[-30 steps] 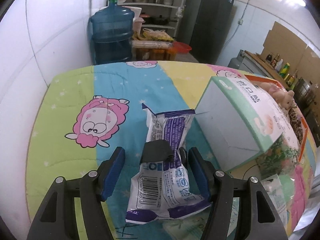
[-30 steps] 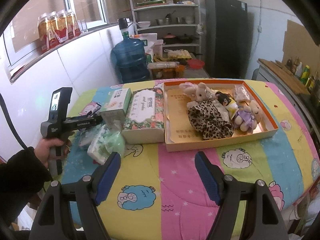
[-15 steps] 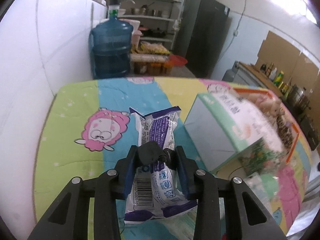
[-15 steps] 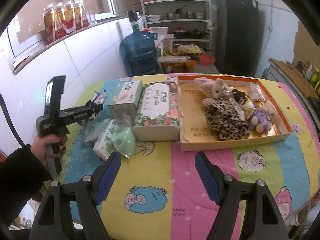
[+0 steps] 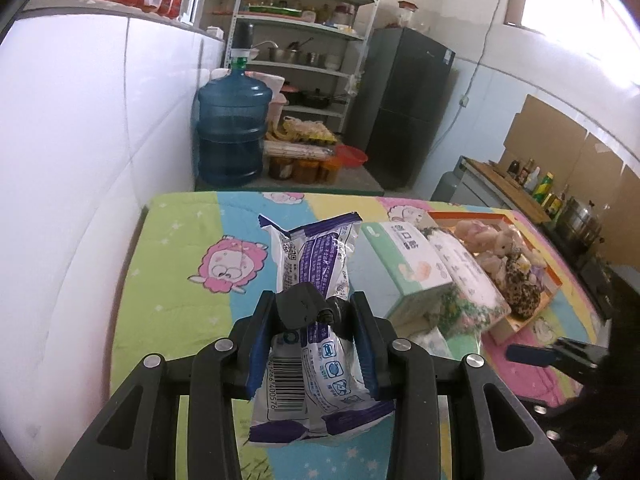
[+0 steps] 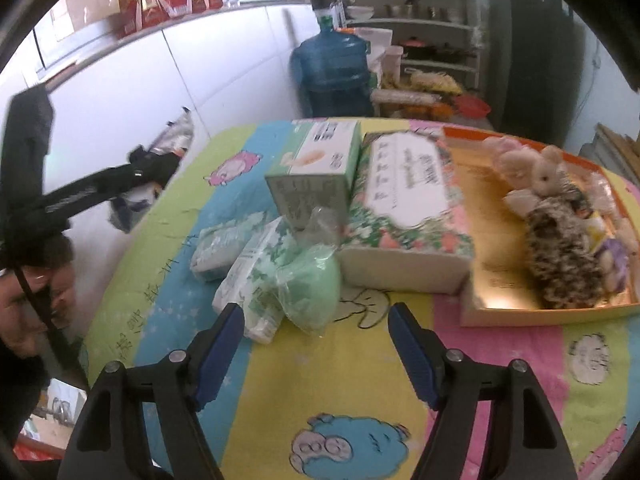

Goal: Organize soft objects
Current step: 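Lift the white-and-purple packet with the left gripper while the right gripper approaches the green mesh bag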

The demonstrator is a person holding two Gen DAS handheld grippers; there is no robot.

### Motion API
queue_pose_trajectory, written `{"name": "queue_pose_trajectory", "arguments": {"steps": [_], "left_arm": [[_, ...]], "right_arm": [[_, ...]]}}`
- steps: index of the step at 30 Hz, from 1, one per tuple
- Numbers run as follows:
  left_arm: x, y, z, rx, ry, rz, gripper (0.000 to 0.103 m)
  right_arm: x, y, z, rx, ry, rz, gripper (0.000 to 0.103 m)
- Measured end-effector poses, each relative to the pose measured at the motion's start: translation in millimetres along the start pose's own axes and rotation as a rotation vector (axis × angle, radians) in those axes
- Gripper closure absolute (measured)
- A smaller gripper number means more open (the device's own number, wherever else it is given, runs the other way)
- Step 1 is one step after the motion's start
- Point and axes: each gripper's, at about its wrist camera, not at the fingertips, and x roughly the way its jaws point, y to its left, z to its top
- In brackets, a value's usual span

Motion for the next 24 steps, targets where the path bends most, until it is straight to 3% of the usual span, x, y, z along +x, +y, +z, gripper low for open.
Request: {"name": "queue_pose_trajectory", "arguments": {"steps": [3,9,13,24], "left_arm": [[-5,4,-4,0.002,0.013,0.007,0.065],[-9,10,-10,0.011,0.031,0.013,0.065],[-12,11,-12,0.021,0.036,0.011,0.065],[-21,5,-13,0.034,0.025,-0.016,0.065]], "right_arm": [[12,4,2,-0.005,0.015,0.003,0.039],[30,8,5,-0.014,0.016,-0.002,0.046],[38,7,8,0.001,0.009,-0.005,0.058],[21,9,3,0.009,-0.04,-0.001,0.06]]}}
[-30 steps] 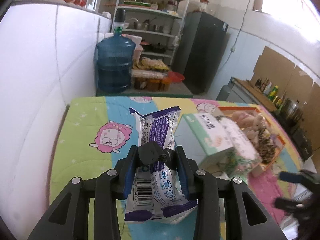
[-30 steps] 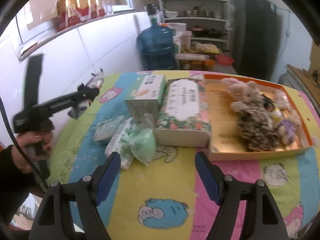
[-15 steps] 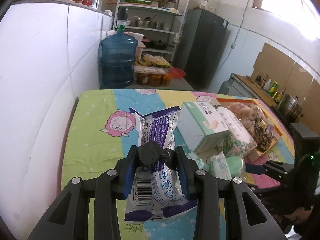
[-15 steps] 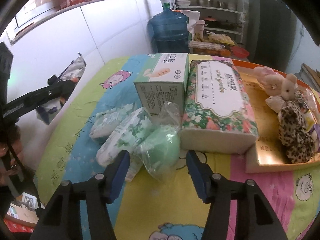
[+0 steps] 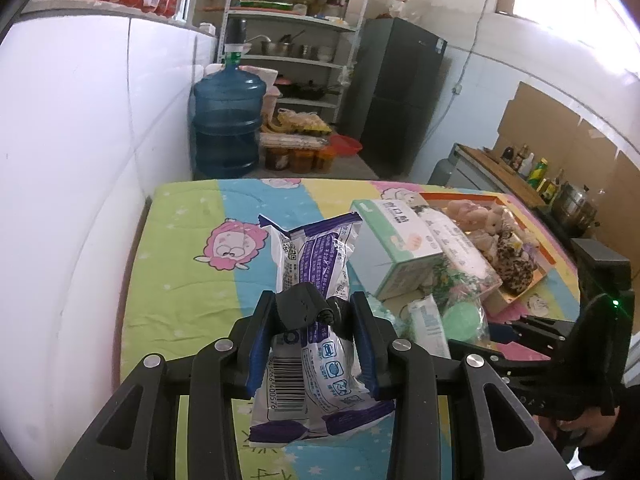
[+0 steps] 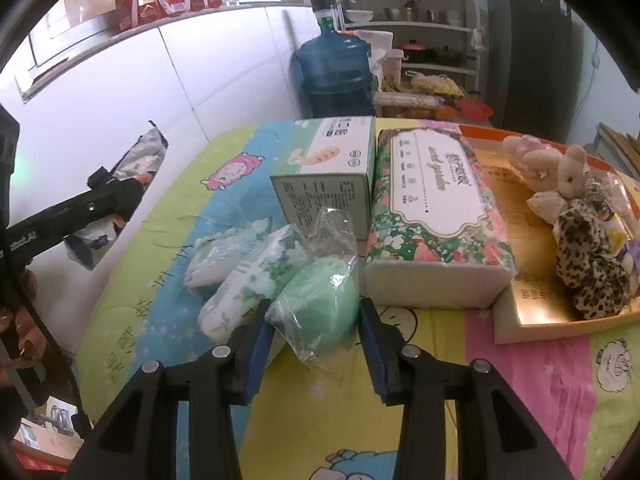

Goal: Organize soft objects
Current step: 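Carry the white-and-purple packet and green mesh bag with both grippers over the box lid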

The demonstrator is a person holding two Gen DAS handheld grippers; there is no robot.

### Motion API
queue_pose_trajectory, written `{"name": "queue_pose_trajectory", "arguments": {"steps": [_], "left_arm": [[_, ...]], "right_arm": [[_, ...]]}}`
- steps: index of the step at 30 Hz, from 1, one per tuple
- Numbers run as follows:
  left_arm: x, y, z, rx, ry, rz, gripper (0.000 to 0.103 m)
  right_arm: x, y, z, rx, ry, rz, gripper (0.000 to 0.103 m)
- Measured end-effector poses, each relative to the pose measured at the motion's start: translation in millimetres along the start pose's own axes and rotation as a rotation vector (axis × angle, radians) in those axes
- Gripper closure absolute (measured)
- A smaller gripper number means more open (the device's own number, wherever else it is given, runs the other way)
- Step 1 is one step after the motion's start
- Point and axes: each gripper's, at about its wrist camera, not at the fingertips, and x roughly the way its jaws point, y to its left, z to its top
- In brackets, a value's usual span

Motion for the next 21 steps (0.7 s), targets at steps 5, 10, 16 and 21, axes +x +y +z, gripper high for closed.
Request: {"name": "queue_pose_trajectory", "arguments": {"steps": [5,10,16,21], "left_arm": [[-7,-12,2,0.014,-0.013,-0.02,0.065],[-13,-26,3,0.027,-0.018,-0.037,0.065],[-17,-49,5,0.052,-0.018,-0.075,0.065],[-15,-76,10,0.087,-0.021,-0.131,0.065]], "right_arm": [[-17,2,-3,0.005,-0.021,0.003,0.06],[-41,0,-7,0.021,-0.054,-0.002,0.06],[-76,-15,-12,0.066,-0.1,-0.03,0.06],[-102,-31,-13,0.099,-0.138,-0.08,0.06]]}}
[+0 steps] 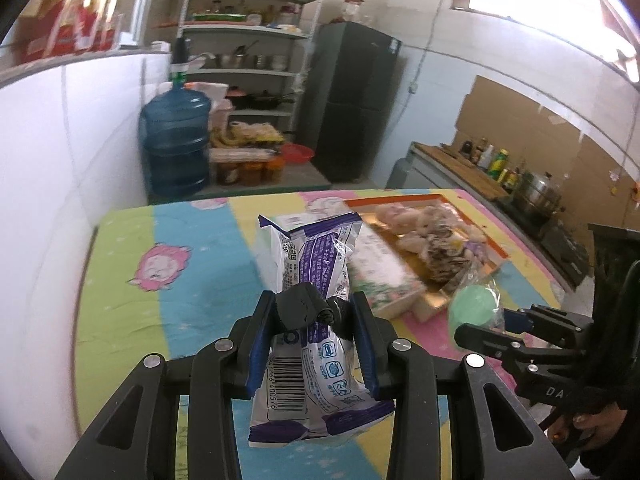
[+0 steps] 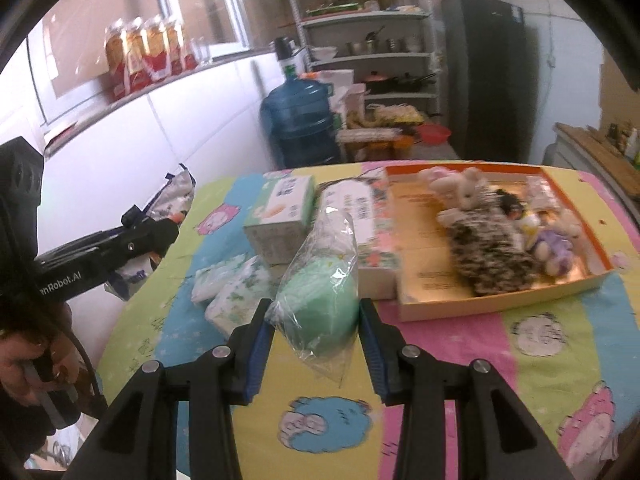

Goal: Organize soft objects
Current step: 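Carry the white-and-purple packet and green mesh bag with both grippers over the box lid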

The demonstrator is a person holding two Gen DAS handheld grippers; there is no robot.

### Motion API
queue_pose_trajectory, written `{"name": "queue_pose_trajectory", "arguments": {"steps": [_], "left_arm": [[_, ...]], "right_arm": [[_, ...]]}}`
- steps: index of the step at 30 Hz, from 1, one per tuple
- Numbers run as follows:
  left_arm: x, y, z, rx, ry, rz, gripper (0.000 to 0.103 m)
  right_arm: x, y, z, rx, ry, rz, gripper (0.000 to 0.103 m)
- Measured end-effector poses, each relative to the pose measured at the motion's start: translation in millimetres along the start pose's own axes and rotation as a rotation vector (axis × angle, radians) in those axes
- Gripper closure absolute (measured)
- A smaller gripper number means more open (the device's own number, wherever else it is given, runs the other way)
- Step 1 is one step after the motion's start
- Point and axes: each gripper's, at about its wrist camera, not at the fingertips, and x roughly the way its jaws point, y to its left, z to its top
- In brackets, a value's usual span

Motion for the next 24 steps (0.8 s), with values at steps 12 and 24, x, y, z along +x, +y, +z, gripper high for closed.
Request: {"name": "queue_pose_trajectory", "arguments": {"steps": [12,24], "left_arm": [[26,-68,21,0.073,0.002,-0.103,0.065],[62,-121,38,0.089,0.019,-0.14,0.065]], "right_arm": [[-44,-57,5,0.067,-0.061,-0.095,0.06],[-59,-112,12,0.095,-0.068,-0.125,0.06]]}}
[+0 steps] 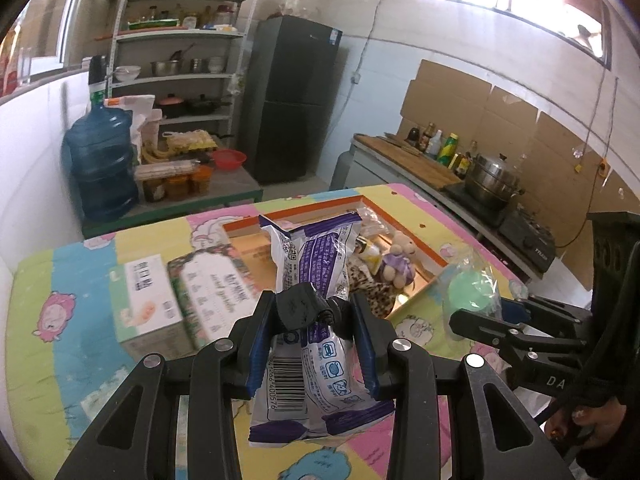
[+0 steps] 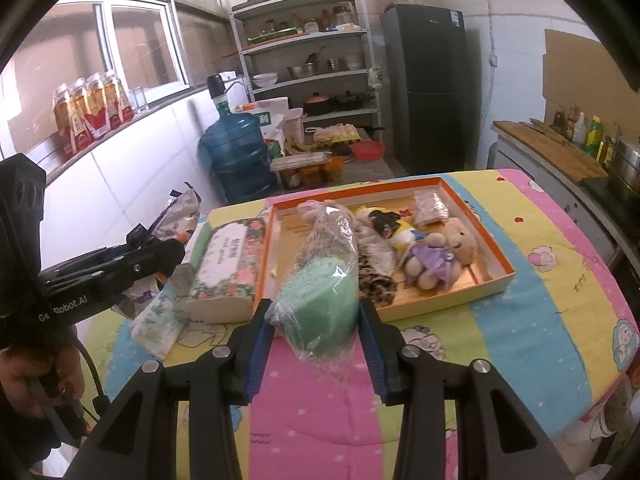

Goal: Organize soft objects
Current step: 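Carry the white-and-purple packet and green mesh bag with both grippers over the box lid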

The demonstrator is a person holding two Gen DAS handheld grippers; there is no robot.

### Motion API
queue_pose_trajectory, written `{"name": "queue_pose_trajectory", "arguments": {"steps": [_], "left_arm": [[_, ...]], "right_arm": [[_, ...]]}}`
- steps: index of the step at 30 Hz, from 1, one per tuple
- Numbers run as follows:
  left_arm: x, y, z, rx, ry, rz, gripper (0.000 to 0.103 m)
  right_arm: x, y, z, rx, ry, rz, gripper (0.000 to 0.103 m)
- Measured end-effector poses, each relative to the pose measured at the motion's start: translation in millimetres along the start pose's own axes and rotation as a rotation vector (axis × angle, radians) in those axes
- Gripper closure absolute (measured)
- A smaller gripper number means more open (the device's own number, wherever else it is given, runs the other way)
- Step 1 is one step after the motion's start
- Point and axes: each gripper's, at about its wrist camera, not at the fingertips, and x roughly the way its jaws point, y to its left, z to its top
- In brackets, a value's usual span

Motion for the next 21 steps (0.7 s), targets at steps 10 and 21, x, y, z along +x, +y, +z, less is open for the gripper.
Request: {"name": "queue_pose_trajectory", "arguments": {"steps": [10,21], "left_arm": [[36,-22,14,-0.01,0.02,0.019,0.065],[75,-36,20,-0.071,0.045,0.096,0.065]], "right_arm": [[10,-39,15,0.001,0.014,0.015,0.06],[39,-74,35,-0.031,0.047,0.079,0.06]]}}
